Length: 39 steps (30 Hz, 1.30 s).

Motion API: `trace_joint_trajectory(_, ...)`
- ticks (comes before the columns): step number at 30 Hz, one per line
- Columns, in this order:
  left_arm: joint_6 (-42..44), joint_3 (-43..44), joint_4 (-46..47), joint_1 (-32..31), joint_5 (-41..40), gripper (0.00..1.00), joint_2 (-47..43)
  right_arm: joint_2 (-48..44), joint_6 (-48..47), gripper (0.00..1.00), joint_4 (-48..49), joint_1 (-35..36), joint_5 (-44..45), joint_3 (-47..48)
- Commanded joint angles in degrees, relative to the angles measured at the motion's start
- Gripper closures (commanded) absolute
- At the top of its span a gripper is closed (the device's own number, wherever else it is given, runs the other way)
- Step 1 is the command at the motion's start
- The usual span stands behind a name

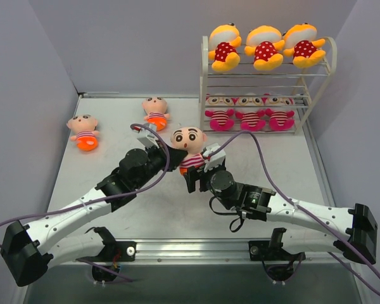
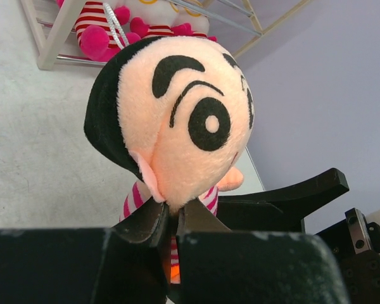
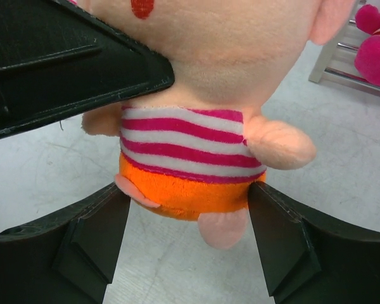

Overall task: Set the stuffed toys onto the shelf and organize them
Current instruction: Pass the stuffed toy from the left arm to the right

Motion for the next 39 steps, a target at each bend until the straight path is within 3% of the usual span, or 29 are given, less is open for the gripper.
trace_joint_trajectory(1, 0.62, 3.89, 2.1, -1.9, -0.52, 0.98, 0.47, 1.5, 2.28, 0.26, 2.54, 0.58, 4.48, 3.07)
trace_joint_trajectory(7, 0.54, 3.71, 2.19, -3.49, -2.27, 0.97, 0.91, 3.79, 2.72, 0.37, 2.54, 0.76, 5.8, 3.43)
trace_joint_trajectory(17, 0.8, 3.36, 2.89, -4.37, -2.28, 0.97, 1.79, 1.6, 2.11, 0.99, 2.01, 0.76, 6.33, 3.25)
trace_joint_trajectory(22, 1.41, 3.01, 2.36, -4.46, -2.8, 0.94, 1.44, 0.45, 0.79, 1.0, 0.52, 0.67, 4.48, 3.42)
trace_joint_trajectory(23, 1.5, 3.01, 2.01, -4.46, -2.98, 0.84, 1.27, 0.36, 0.27, 1.0, 0.0, 0.58, 4.22, 3.6)
trace_joint_trajectory(25, 2.12, 3.1, 1.22, -4.29, -3.5, 0.74, 0.92, 0.45, 0.0, 1.0, -2.37, 0.41, 3.6, 4.48)
trace_joint_trajectory(26, 2.47, 3.62, 0.17, -4.37, -4.03, 0.61, 0.3, 0.45, -0.09, 1.0, -3.17, 0.15, 3.34, 4.66)
trace_joint_trajectory(29, 4.31, 5.2, -2.63, -3.76, -5.44, 0.46, -1.02, 0.1, -0.18, 1.0, -6.07, -0.64, 1.58, 4.83)
trace_joint_trajectory(30, 4.75, 5.64, -3.61, -3.32, -5.53, 0.37, -1.28, 0.01, -0.09, 1.0, -7.38, -1.08, 0.88, 4.75)
trace_joint_trajectory(34, 6.16, 8.1, -8.09, 0.54, -3.69, 0.23, -3.04, -1.13, 0.35, 1.0, -10.46, -2.93, -0.7, 4.31)
trace_joint_trajectory(39, 6.69, 10.65, -14.24, 8.87, 3.34, 0.15, -5.15, -3.06, -0.26, 1.0, -15.82, -9.06, -4.38, 4.39)
